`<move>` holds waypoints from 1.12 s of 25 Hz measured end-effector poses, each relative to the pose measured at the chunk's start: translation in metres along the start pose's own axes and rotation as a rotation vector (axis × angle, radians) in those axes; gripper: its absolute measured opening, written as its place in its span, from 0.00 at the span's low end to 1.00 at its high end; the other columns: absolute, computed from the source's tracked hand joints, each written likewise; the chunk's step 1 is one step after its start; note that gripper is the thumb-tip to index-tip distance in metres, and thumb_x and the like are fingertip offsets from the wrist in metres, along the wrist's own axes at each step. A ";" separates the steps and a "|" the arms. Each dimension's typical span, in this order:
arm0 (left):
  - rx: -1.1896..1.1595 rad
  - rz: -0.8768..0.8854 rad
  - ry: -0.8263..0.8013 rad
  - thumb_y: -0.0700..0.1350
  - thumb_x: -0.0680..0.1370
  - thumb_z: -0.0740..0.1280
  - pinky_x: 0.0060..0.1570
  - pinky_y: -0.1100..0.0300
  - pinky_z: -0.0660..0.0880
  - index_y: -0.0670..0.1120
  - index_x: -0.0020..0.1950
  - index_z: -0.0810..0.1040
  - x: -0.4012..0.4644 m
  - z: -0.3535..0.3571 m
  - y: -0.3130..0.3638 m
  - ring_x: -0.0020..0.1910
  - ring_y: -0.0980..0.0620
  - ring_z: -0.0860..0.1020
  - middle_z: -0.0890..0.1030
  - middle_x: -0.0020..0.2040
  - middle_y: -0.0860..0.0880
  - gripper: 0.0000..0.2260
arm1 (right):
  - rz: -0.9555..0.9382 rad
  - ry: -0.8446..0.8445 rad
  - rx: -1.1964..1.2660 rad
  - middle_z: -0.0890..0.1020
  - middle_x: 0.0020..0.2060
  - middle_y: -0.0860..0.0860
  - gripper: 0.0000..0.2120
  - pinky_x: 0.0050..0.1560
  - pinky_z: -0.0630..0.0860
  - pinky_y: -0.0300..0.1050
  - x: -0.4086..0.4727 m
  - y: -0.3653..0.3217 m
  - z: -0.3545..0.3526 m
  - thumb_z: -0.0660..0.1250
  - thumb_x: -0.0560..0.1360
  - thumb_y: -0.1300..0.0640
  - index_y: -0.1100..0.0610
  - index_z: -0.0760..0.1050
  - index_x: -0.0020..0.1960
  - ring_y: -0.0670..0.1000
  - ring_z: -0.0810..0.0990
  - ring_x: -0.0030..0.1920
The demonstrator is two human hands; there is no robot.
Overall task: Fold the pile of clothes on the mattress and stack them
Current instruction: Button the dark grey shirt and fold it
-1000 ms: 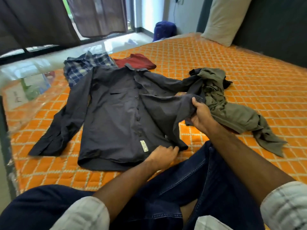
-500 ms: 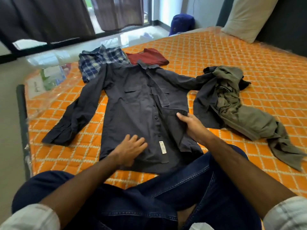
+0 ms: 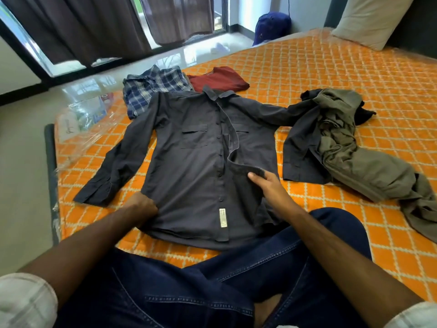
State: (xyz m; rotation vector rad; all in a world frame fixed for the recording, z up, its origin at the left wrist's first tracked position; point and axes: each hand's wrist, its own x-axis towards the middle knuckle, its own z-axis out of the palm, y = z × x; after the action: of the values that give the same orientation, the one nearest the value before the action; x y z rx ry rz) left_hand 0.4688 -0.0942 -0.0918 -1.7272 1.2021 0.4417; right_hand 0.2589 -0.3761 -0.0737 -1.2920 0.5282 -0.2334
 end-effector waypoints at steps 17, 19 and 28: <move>-1.647 -0.011 0.417 0.29 0.75 0.58 0.64 0.53 0.74 0.40 0.61 0.79 0.075 -0.061 0.061 0.59 0.47 0.78 0.80 0.55 0.46 0.19 | 0.048 0.034 -0.955 0.82 0.47 0.52 0.07 0.48 0.78 0.48 0.036 0.065 0.080 0.70 0.76 0.54 0.55 0.76 0.50 0.52 0.81 0.48; -1.756 0.033 0.442 0.26 0.73 0.56 0.68 0.55 0.72 0.42 0.64 0.79 0.075 -0.063 0.063 0.61 0.50 0.77 0.78 0.58 0.47 0.25 | 0.203 0.091 -0.899 0.81 0.45 0.50 0.16 0.43 0.75 0.48 0.048 0.071 0.088 0.73 0.73 0.45 0.55 0.73 0.50 0.51 0.79 0.45; -1.475 -0.087 0.593 0.46 0.73 0.76 0.49 0.56 0.78 0.50 0.48 0.80 0.083 -0.065 0.076 0.44 0.58 0.76 0.78 0.45 0.53 0.07 | 0.372 0.205 -0.306 0.84 0.38 0.54 0.07 0.44 0.83 0.50 0.058 0.094 0.047 0.76 0.73 0.62 0.58 0.79 0.40 0.54 0.84 0.44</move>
State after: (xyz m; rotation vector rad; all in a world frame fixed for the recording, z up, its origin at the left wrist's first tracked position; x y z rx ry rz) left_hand 0.4268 -0.1973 -0.1577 -3.3259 1.2273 0.9310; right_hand 0.3204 -0.3366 -0.1691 -1.4440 0.9962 0.0288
